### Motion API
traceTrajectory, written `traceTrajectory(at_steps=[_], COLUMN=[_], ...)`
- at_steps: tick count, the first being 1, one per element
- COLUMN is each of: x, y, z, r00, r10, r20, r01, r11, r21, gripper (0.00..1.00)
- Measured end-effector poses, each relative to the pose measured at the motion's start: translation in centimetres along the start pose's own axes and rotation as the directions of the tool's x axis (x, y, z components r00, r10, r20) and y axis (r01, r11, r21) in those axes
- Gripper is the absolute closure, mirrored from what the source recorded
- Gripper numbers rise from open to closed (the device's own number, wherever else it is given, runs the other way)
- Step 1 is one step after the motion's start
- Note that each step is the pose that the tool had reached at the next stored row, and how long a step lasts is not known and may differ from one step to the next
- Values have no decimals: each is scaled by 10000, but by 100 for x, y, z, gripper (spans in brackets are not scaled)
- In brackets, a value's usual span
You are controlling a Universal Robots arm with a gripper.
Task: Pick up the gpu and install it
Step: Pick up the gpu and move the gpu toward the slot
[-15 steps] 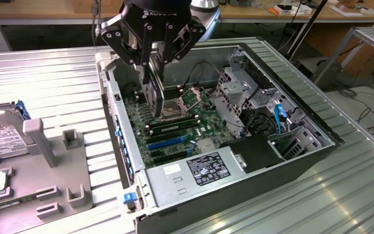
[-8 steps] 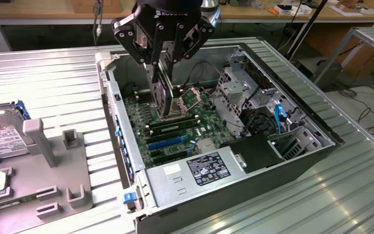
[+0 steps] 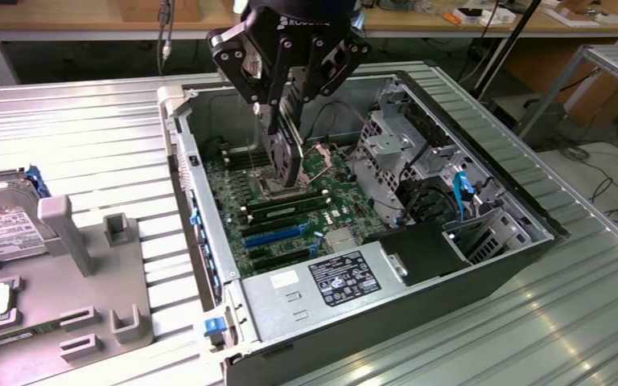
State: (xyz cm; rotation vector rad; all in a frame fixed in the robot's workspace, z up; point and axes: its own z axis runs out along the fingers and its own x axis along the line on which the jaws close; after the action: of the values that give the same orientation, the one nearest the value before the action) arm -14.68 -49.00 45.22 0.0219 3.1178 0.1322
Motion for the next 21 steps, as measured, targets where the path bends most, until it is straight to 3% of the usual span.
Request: traceTrajectory(at_steps=[21], x=[-447], y=[6], z=[14], r00=[10000], r10=[0], r20=[0], r01=[0], r11=[10000], r21=[0], gripper=[73])
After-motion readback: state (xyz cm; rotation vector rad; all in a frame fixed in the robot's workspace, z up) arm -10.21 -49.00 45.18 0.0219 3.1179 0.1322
